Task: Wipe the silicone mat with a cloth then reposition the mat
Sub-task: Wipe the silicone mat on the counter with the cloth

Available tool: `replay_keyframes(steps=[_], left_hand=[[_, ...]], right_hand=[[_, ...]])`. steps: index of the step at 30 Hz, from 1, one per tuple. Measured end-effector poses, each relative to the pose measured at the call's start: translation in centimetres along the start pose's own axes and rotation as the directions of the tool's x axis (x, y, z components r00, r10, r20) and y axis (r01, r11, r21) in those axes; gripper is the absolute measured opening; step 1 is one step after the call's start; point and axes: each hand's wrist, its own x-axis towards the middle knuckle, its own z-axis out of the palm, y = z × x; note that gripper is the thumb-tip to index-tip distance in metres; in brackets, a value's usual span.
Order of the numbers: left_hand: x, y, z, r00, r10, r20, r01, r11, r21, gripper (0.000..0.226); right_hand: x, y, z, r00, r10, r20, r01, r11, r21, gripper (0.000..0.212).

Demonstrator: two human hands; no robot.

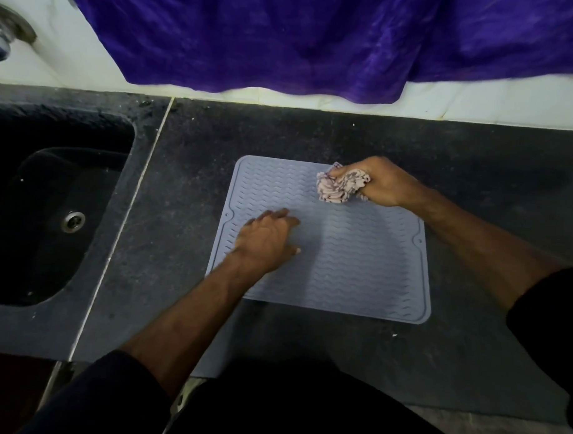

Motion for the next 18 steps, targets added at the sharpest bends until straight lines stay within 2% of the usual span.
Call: replay_keyframes(steps=[3, 5, 7, 9, 12, 16, 18], left_hand=[[0.6, 2.5, 0.9, 0.995, 0.092, 0.042, -0.093, 0.995, 0.028, 0.071], [0.7, 3.5, 1.9, 0.987, 0.126, 0.101, -0.134, 0.989, 0.071, 0.08], [0.6, 3.7, 2.8, 0.982, 0.13, 0.138, -0.142, 0.987, 0.08, 0.089], [0.7, 3.5, 3.2, 0.983, 0.127, 0.134, -0.135, 0.989, 0.052, 0.093], [0.9, 3.2, 3.2, 0.982, 0.122, 0.143, -0.13, 0.99, 0.046, 0.095], [1.1, 3.4, 3.3, 0.981, 0.095, 0.172, -0.105, 0.993, 0.05, 0.096], [1.3, 3.4, 3.2, 0.979, 0.089, 0.184, -0.101, 0.993, 0.057, 0.098]], right_hand=[[0.3, 0.0, 0.7, 0.995, -0.098, -0.01, 0.097, 0.995, -0.029, 0.042], [0.4, 0.1, 1.4, 0.992, -0.119, 0.031, 0.12, 0.991, -0.061, 0.041], [0.0, 0.5, 2.5, 0.984, -0.146, 0.106, 0.167, 0.96, -0.225, 0.04], [-0.8, 1.1, 3.4, 0.97, -0.178, 0.165, 0.232, 0.884, -0.407, 0.046], [-1.5, 2.1, 3.2, 0.961, -0.209, 0.183, 0.273, 0.834, -0.48, 0.054], [-2.0, 2.6, 0.8, 0.975, -0.094, 0.199, 0.191, 0.813, -0.55, 0.05], [-1.9, 2.2, -0.8, 0.973, -0.038, 0.227, 0.161, 0.816, -0.555, 0.034]])
